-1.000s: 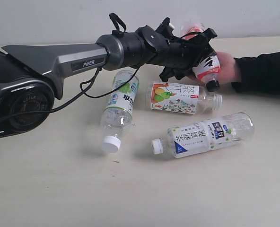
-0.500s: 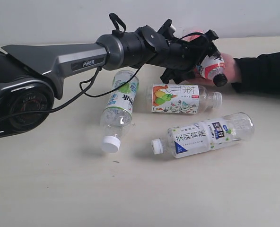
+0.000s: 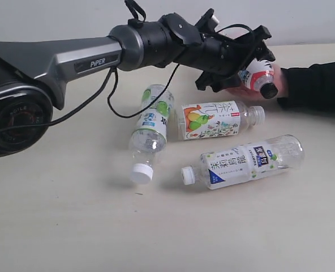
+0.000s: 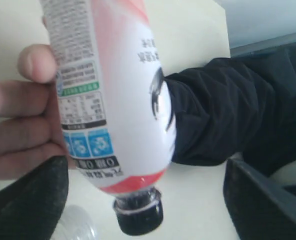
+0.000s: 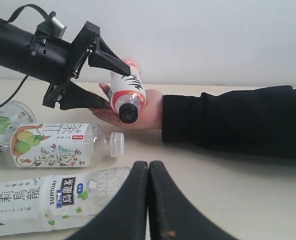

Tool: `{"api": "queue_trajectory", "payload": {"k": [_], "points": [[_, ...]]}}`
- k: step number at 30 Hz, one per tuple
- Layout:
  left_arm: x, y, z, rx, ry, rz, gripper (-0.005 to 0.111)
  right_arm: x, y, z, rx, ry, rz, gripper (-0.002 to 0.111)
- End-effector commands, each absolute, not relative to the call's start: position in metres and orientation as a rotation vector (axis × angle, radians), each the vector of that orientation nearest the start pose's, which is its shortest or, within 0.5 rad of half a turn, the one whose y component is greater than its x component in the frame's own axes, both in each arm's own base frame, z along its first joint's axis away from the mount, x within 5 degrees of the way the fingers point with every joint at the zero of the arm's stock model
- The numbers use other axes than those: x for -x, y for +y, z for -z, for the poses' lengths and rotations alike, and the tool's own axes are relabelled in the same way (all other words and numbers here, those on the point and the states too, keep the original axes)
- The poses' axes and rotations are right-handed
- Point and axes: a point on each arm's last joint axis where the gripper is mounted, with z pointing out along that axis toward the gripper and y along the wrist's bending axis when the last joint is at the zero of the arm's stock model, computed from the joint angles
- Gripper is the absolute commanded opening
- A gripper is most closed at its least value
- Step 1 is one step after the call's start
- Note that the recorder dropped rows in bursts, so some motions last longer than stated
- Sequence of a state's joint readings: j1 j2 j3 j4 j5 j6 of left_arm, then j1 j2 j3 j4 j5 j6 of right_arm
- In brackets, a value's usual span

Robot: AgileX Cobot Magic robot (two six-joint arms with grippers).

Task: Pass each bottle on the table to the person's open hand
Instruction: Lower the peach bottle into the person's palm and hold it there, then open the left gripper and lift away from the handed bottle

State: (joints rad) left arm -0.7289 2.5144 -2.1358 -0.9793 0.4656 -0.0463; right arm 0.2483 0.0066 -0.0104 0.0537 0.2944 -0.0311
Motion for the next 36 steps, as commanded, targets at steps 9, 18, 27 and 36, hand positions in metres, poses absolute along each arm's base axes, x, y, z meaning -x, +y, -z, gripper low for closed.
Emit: {"api": "queue_trajectory", "payload": {"k": [9,18,27,36], "points": [[-0.381,-0.395,-0.226,-0.369,2.415,1.301,0.072,-0.052,0.014,-0.189,0.211,1.762,-0.202,0.0],[-0.362,-0.387,-0.259,-0.662,2.388,1.297,0.001,-0.052,0.014,-0.189,0.211,1.762,-0.202,0.0],[-0.345,-0.37,-0.281,-1.04,2.343,1.094,0.0,-0.052,0.014,-0.189,0.21,1.762,-0.204,0.0],[-0.336,-0.351,-0.294,-1.203,2.391,0.874,0.0,-0.052,0.014,-0.189,0.21,1.762,-0.204,0.0]]}}
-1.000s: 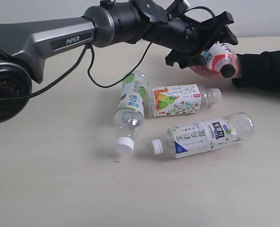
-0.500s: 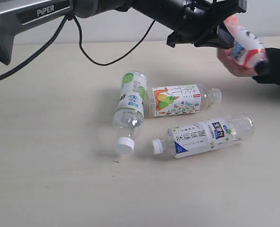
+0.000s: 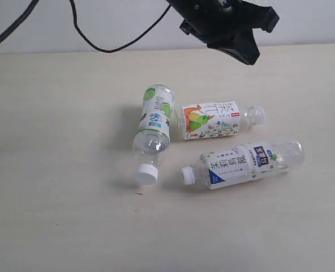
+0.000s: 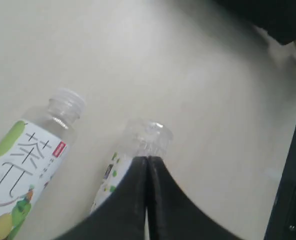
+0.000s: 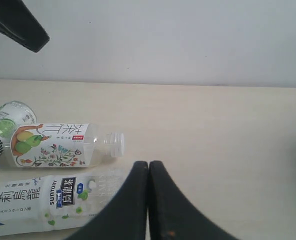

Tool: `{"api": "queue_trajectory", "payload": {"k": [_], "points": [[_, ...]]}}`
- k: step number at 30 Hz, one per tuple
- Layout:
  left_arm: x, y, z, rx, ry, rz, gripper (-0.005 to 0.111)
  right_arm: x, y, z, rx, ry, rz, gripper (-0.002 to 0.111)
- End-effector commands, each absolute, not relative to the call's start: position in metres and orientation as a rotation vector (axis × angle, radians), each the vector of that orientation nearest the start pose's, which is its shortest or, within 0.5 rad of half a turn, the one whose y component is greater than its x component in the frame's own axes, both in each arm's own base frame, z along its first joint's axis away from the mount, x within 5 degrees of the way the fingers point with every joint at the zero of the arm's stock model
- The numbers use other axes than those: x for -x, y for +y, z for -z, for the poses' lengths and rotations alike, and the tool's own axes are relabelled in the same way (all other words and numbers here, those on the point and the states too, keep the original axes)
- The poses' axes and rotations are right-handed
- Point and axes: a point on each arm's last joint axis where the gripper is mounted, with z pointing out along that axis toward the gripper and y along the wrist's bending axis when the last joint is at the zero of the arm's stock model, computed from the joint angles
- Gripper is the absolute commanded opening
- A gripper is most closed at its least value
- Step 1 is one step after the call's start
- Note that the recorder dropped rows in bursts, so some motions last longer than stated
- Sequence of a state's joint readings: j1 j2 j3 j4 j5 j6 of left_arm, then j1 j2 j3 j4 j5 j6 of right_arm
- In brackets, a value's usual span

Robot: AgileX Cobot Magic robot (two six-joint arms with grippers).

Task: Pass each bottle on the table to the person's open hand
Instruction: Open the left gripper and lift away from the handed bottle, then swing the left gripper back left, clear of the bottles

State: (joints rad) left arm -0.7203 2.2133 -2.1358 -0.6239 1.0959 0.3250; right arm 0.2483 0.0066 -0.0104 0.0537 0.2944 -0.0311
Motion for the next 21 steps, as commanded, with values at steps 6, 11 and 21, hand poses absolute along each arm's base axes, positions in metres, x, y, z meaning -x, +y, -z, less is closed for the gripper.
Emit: {"api": "queue_trajectory", "payload": {"k": [6,11,21], "points": [[-0.332,-0.342,-0.287,-1.235,2.445,0.784,0.0,-0.052,0.014,-0.189,0.21,1.762,-0.204,0.0],[-0.322,-0.327,-0.277,-1.255,2.4,0.704,0.0,-0.052,0.014,-0.189,0.21,1.762,-0.204,0.0],[-0.275,-0.262,-0.291,-1.08,2.194,0.493,0.0,-0.052,0.014,-0.189,0.21,1.762,-0.204,0.0]]}}
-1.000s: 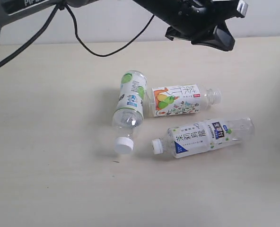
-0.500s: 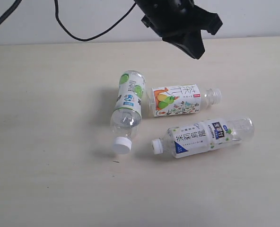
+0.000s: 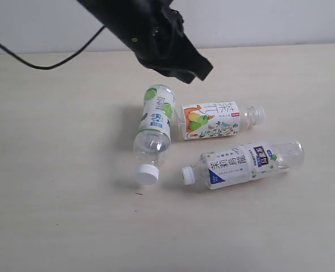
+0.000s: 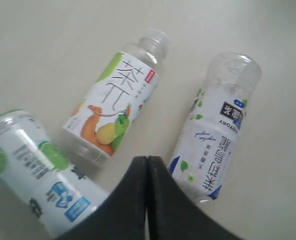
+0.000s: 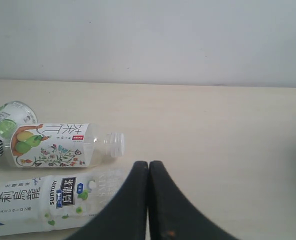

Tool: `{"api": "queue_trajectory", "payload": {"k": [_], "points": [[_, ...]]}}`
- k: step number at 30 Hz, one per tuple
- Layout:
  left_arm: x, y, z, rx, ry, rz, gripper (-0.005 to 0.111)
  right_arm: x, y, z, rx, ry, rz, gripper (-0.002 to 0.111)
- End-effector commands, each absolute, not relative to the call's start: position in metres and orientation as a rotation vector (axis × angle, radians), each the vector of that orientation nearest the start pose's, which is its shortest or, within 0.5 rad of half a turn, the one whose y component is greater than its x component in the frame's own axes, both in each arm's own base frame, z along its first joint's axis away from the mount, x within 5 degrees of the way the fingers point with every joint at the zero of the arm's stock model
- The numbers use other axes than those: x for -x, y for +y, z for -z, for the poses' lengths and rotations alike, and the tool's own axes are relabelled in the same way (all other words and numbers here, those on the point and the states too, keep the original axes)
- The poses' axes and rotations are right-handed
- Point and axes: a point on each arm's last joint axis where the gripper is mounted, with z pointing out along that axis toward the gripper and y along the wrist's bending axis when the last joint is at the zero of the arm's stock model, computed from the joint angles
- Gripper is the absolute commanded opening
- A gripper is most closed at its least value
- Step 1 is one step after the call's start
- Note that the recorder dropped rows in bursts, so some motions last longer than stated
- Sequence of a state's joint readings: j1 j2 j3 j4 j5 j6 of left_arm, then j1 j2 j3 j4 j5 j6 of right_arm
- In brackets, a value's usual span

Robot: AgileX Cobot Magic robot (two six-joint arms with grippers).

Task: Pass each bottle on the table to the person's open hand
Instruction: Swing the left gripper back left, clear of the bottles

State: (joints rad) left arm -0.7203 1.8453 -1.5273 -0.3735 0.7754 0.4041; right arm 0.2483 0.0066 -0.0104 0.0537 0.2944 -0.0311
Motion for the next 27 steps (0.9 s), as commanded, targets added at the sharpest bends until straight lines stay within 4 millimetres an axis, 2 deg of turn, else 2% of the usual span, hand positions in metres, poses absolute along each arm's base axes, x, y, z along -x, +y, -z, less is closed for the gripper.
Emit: {"api": "queue_trajectory", "payload": {"k": [1,9,14,27], "points": [[-0.27,-0.257,-0.289,-1.045,2.183,0.491,0.0,-0.052,0.014,-0.189,0.21,1.762,-0.204,0.0],[-0.236,-0.219,-0.293,-0.869,2.13,0.494,0.0,-0.052,0.014,-0.189,0.21,1.762,-0.204,0.0],[-0.216,-0.195,-0.292,-0.762,2.02,0.494,0.0,-0.052,0.014,-0.189,0.211,1.762,-0.202,0.0],[-0.146,-0.112,-0.282,-0.38,1.653,0.552,0.0,-0.052,0.015,-0.189,0.209,1.762,-0.206,0.0]]}}
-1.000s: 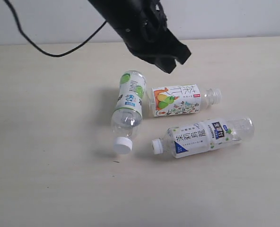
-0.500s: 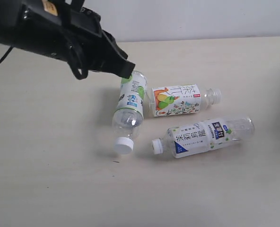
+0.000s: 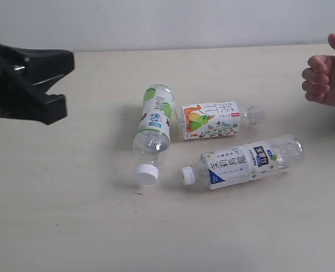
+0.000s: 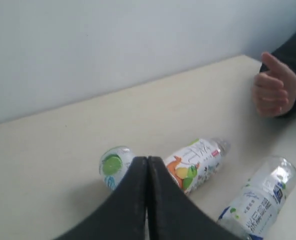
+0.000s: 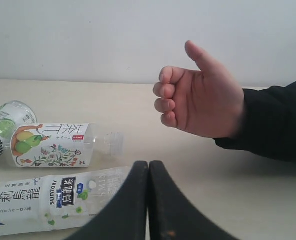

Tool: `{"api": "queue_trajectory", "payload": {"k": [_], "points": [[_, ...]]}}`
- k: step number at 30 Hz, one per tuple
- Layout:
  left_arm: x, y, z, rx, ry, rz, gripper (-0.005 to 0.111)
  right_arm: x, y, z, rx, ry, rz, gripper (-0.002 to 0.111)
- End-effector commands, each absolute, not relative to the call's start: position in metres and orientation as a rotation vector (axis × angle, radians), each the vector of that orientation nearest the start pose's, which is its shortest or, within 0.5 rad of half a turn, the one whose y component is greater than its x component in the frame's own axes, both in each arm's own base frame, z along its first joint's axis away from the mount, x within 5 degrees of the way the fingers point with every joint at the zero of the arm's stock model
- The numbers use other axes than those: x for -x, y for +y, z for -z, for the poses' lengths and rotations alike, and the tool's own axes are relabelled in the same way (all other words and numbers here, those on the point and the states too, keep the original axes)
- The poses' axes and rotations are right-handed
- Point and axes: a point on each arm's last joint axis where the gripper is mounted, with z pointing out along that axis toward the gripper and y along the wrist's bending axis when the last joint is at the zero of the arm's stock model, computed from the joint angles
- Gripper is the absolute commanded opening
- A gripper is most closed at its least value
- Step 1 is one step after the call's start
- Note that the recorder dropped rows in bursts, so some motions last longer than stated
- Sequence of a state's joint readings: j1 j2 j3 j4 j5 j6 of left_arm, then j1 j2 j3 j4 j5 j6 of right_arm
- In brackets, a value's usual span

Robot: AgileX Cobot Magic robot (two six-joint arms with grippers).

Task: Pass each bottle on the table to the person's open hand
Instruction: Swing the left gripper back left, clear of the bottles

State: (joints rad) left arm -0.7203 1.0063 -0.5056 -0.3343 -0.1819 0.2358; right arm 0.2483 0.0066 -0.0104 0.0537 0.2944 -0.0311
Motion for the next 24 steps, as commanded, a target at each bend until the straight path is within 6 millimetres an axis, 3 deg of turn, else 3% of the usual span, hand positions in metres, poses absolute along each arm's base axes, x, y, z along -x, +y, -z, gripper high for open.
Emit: {"api": "queue_trajectory", "payload": {"k": [1,4,8,12,24], "points": [[-0.142,-0.108,-0.282,-0.366,1.633,0.555,0.0,-0.052,0.015,-0.189,0.209,1.762,-0.206,0.0],[-0.131,-0.098,-0.279,-0.378,1.603,0.542,0.0,-0.052,0.015,-0.189,0.209,1.762,-0.206,0.0],[-0.12,-0.085,-0.256,-0.384,1.626,0.491,0.0,-0.052,0.015,-0.189,0.209,1.762,-0.206,0.0],[-0.114,-0.066,-0.242,-0.227,1.596,0.449,0.0,-0.052,0.015,-0.189,0.209,1.762,-0.206,0.0],[-0.101,-0.041,-0.241,-0.138,1.613,0.356,0.0,-0.052,0.014,-0.189,0.211,1.762,-0.202,0.0]]}}
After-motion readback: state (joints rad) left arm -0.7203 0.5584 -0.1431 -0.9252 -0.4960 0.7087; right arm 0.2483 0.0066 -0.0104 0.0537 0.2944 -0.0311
